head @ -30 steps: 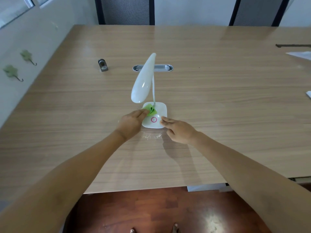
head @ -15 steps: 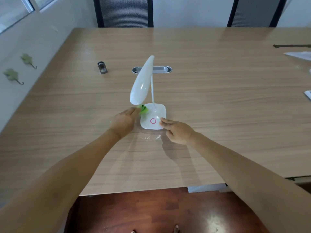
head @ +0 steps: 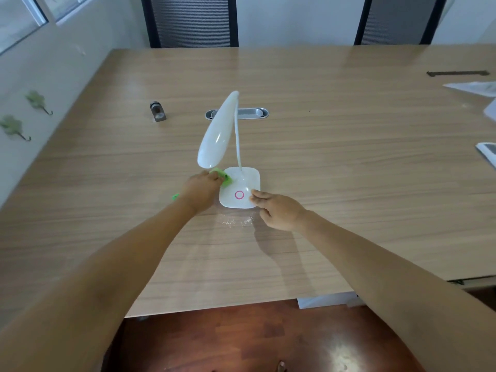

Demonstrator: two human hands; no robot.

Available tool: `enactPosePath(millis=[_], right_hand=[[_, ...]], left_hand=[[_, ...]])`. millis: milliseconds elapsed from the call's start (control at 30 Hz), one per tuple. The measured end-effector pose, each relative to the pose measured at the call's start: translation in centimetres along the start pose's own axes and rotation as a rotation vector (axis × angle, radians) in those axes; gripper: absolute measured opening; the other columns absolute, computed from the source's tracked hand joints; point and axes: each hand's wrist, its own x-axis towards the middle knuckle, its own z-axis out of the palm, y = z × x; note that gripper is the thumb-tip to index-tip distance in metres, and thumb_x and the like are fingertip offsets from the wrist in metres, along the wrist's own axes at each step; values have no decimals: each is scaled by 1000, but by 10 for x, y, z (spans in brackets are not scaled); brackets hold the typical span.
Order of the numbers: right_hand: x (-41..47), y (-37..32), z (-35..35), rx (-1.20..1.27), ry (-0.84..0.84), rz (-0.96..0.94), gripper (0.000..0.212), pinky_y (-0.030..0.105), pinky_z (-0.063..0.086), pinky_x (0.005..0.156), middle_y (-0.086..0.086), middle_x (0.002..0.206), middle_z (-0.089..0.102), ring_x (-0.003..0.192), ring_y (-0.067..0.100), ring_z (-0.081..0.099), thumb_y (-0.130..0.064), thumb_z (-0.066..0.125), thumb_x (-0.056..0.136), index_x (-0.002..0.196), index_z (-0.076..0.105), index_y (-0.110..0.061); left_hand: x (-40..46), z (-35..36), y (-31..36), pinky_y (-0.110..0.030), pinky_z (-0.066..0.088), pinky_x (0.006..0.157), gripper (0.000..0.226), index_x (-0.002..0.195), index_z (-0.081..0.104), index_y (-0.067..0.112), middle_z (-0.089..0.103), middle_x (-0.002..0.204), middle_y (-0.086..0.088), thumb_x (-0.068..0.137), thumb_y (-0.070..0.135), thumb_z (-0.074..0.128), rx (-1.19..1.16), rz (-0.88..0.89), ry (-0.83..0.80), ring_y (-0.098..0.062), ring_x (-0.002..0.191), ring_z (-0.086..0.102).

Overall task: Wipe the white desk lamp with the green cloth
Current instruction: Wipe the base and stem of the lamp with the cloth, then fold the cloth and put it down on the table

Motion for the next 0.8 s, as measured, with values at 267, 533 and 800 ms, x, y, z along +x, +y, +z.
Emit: enactPosePath(millis=[267, 533, 800], right_hand=[[0, 0, 2, -4, 4, -4, 49, 37, 41, 109, -10, 157, 19, 138, 12, 36, -17, 35, 93, 142, 34, -22], [-2, -4, -3, -16, 3, -2, 48, 35, 42, 107, -9, 158, 19, 138, 11, 35, -16, 34, 94, 142, 35, -21], [0, -12, -3, -23, 60, 45, 43, 36, 45, 104, -6, 154, 30, 134, 15, 43, -17, 37, 92, 134, 46, -19]], left_hand=[[0, 12, 14, -42, 50, 89, 49, 138, 43, 15, 52, 134, -10, 89, 6, 45, -136, -83, 35, -32, 118, 49], [-17, -7, -23, -43, 49, 84, 32, 117, 56, 4, 57, 116, -17, 85, 10, 52, -209, -268, 27, -37, 107, 57], [-67, -27, -79, -32, 48, 87, 31, 108, 67, 1, 69, 110, -22, 82, -4, 51, -599, -523, 77, -33, 105, 63]])
